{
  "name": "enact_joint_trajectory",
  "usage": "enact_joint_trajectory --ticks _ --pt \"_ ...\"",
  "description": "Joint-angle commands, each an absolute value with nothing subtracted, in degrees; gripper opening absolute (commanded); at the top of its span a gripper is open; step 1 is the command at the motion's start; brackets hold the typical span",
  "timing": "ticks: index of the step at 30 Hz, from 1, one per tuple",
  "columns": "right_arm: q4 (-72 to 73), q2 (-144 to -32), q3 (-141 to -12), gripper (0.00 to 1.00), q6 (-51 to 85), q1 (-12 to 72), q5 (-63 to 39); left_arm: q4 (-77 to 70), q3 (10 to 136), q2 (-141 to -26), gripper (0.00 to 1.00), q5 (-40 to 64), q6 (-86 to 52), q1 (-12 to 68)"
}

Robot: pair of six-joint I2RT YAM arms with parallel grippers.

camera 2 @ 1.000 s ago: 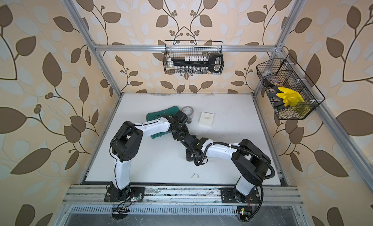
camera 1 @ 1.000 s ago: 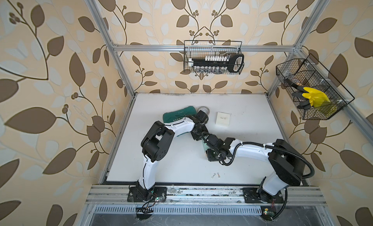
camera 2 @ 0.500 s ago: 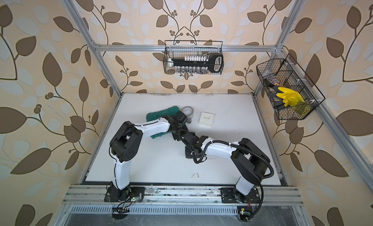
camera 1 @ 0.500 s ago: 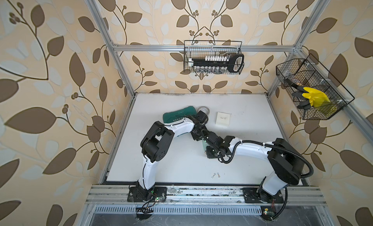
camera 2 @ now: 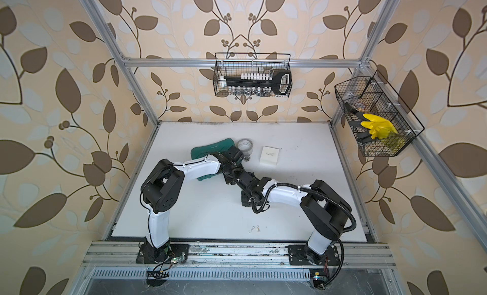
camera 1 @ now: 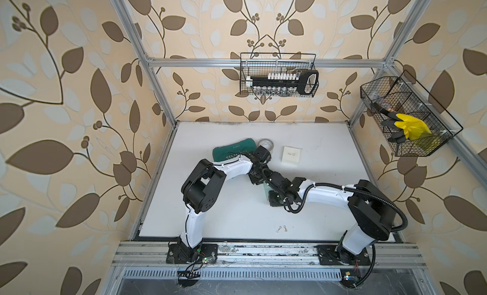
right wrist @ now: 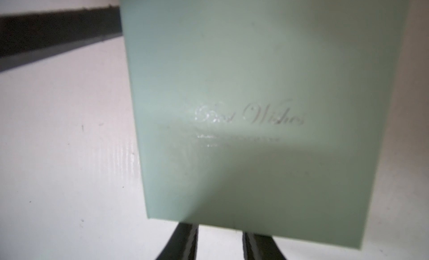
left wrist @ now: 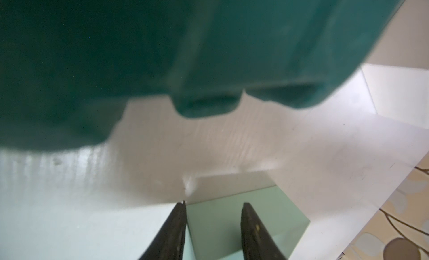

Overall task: Take out the earrings from the drawer-style jewelry box
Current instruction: Close the drawer of the jewelry box, then move the jewelry box to the center of the board.

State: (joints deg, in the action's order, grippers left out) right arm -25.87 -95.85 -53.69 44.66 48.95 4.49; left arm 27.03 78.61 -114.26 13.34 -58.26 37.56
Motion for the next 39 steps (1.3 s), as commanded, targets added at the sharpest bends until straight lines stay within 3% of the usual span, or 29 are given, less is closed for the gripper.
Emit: enact_joint_trajectory --ticks 1,6,11,16,22,29,39 --pt "-26.7 -94.2 -54.7 0.38 44.0 48.7 4.2 31.0 78.5 -112.1 0.44 14.4 -57.8 38.3" --pt "-31.6 -88.4 -53.4 0.59 42.5 48.5 0.4 33.2 80.3 -110.7 0.57 12.4 -56.2 38.3" --pt "-38.0 -78.7 -52.2 0.66 41.3 46.3 -1.6 34.5 80.6 -107.2 0.68 10.9 -54.8 38.2" --pt "-38.2 -74.8 -51.2 0.64 37.7 34.1 -8.8 33.9 75.9 -100.4 0.74 11.0 -54.0 38.3" --pt "-34.4 -83.8 -54.9 0.56 33.3 23.2 -21.9 26.0 63.6 -88.1 0.74 18.0 -50.4 38.3" --pt "-34.1 -92.3 -59.1 0.5 31.2 22.4 -25.5 21.4 49.6 -70.0 0.76 22.1 -47.4 38.3" --pt "-33.2 -100.1 -62.0 0.4 29.5 22.4 -27.9 28.5 40.0 -51.0 0.83 15.0 -48.4 38.3"
